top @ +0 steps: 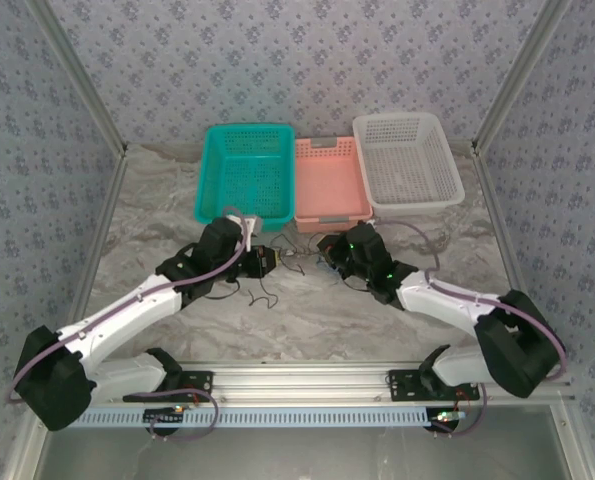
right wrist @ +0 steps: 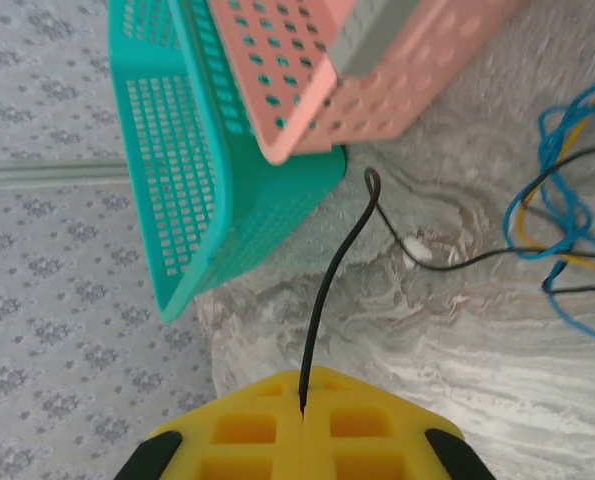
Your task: Untangle the cables
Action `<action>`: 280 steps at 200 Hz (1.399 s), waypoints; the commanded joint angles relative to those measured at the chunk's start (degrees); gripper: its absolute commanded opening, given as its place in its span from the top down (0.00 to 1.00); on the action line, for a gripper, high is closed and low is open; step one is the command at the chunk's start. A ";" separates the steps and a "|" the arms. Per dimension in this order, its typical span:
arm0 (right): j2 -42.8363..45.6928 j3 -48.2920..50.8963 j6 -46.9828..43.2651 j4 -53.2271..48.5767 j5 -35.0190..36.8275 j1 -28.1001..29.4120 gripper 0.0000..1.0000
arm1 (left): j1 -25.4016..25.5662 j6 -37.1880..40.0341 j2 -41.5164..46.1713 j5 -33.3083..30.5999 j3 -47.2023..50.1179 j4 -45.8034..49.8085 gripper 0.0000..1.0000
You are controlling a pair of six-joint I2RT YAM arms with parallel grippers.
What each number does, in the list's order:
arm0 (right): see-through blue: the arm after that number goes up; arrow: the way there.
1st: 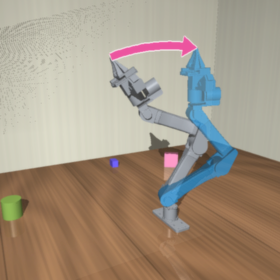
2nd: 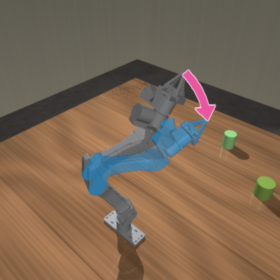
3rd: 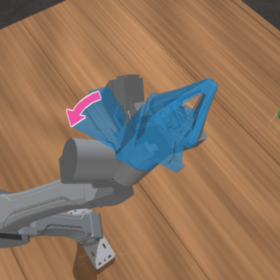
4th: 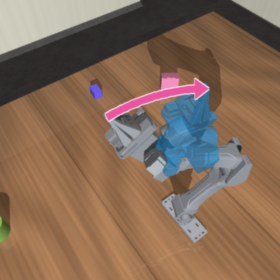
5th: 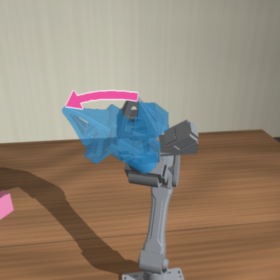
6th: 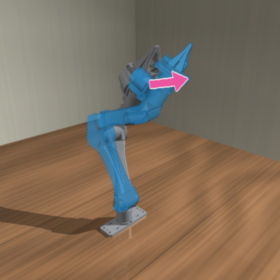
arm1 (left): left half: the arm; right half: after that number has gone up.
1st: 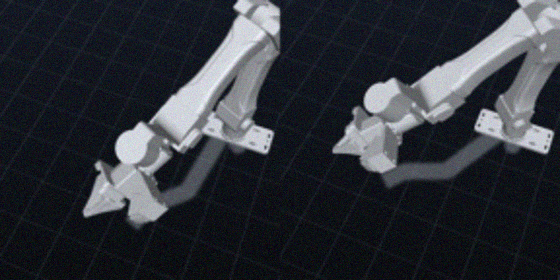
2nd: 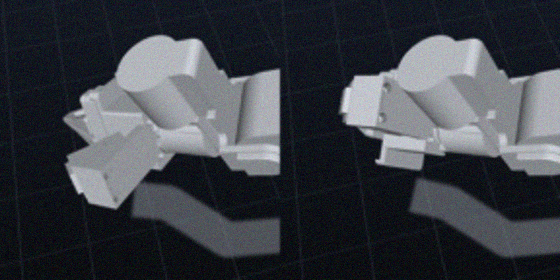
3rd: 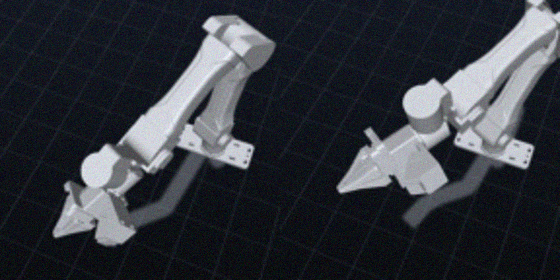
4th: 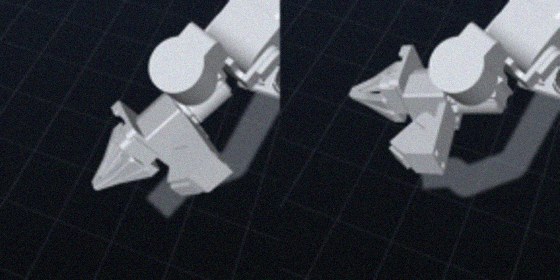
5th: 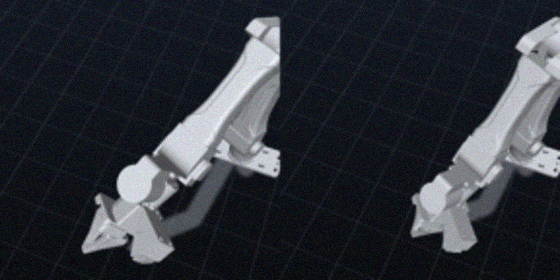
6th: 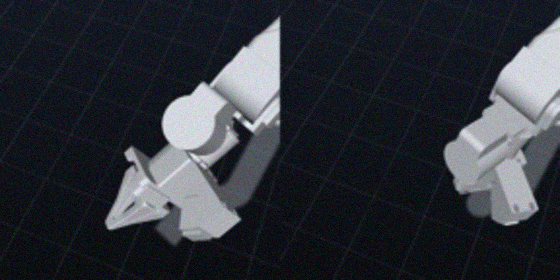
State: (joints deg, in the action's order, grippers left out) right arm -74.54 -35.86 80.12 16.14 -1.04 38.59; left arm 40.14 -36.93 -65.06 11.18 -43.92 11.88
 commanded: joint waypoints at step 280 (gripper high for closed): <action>10.12 5.70 -14.50 -15.88 1.04 -9.14 1.00 | 23.89 -0.69 -45.84 -34.99 -30.86 11.86 0.81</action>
State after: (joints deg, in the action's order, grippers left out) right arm -65.60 -30.87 66.37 1.37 0.19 30.09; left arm 64.16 -38.28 -108.90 -22.20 -73.25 23.94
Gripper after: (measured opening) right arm 0.059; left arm 0.397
